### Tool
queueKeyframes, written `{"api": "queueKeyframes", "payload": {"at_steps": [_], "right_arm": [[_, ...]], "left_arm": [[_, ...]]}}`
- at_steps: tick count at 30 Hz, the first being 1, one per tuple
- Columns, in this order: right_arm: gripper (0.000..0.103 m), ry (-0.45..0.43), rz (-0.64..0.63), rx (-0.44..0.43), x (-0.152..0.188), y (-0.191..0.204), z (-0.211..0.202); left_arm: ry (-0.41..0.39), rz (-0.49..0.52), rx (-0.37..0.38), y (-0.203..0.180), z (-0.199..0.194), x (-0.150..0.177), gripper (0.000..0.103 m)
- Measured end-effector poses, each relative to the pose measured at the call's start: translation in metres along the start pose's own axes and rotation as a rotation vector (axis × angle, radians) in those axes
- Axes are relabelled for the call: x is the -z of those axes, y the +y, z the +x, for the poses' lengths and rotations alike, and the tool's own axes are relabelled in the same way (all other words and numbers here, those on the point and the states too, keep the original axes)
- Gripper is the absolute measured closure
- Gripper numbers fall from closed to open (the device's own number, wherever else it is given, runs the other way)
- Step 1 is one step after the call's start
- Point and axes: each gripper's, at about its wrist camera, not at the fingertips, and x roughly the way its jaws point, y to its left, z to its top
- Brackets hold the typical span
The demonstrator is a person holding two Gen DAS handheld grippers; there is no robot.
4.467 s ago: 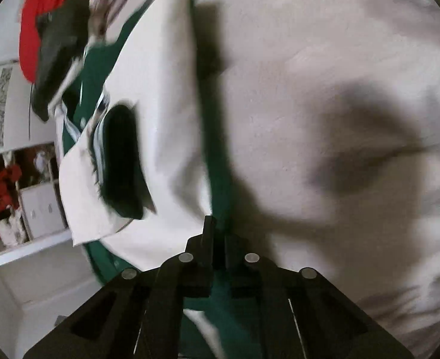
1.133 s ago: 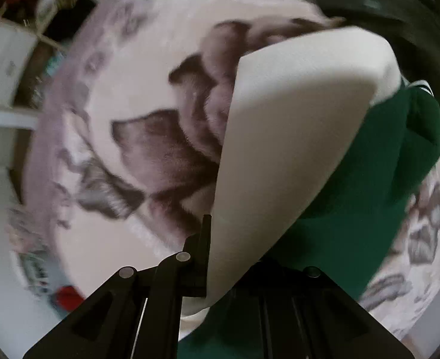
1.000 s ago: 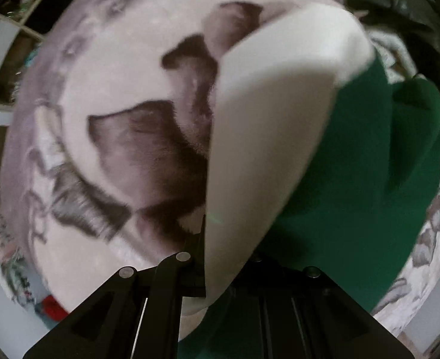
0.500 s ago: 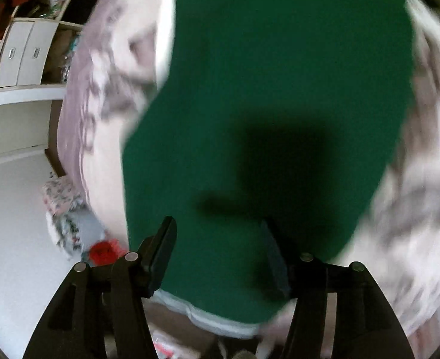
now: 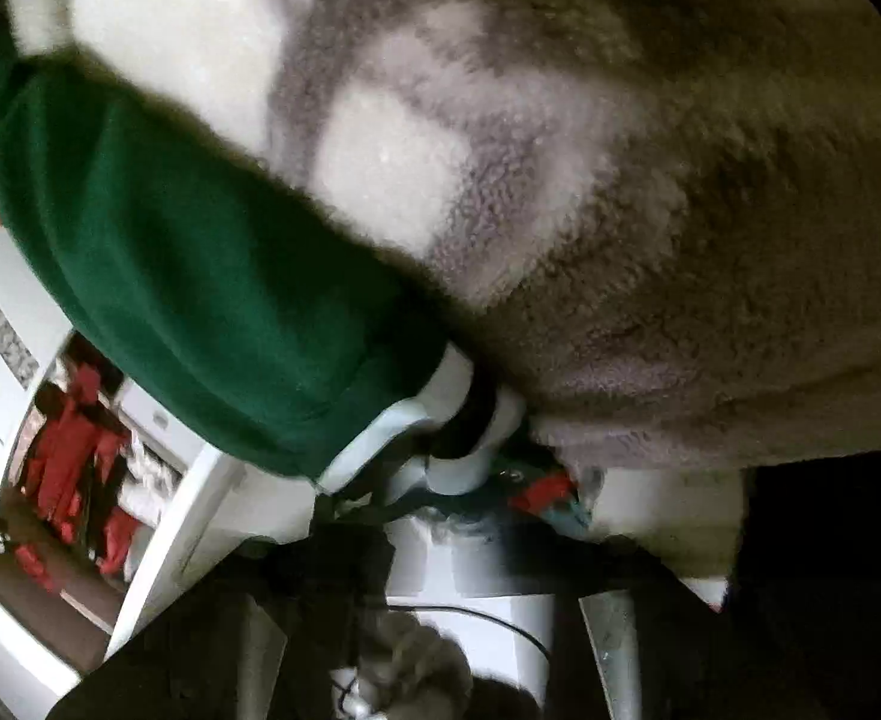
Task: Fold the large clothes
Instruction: 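Lift the hem with both tools and fold it toward the collar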
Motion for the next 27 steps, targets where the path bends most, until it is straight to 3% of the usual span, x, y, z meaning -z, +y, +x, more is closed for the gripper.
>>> {"api": "queueKeyframes", "payload": {"at_steps": [5, 11, 13, 17, 19, 20, 21, 25, 27], "right_arm": [[0.098, -0.031, -0.124, 0.121, 0.044, 0.004, -0.013], [0.099, -0.03, -0.084, 0.171, 0.036, -0.011, -0.006], [0.099, -0.043, -0.133, 0.229, 0.034, -0.01, 0.021], [0.096, 0.044, -0.281, 0.334, 0.027, 0.009, 0.028], [0.079, 0.132, -0.33, 0.336, 0.033, 0.016, 0.021], [0.058, 0.143, -0.357, 0.33, 0.036, 0.022, 0.015], [0.044, 0.129, -0.374, 0.318, 0.037, 0.022, 0.004], [0.042, 0.08, -0.324, 0.244, 0.016, 0.012, -0.02], [0.042, 0.082, -0.292, 0.195, -0.002, 0.011, -0.01]], "left_arm": [[-0.016, 0.019, -0.028, 0.006, 0.0, -0.007, 0.021], [-0.047, 0.07, -0.041, 0.001, 0.024, -0.025, 0.02], [-0.033, 0.098, -0.09, 0.0, 0.041, -0.03, 0.018], [-0.021, 0.085, -0.092, 0.004, 0.047, -0.035, 0.015], [-0.035, 0.095, -0.086, 0.005, 0.036, -0.031, 0.015], [-0.041, 0.099, -0.089, 0.006, 0.033, -0.03, 0.015], [-0.045, 0.102, -0.093, 0.005, 0.032, -0.027, 0.015], [-0.048, 0.085, -0.094, 0.005, 0.039, -0.024, 0.015], [-0.052, 0.066, -0.091, 0.005, 0.043, -0.025, 0.015]]}}
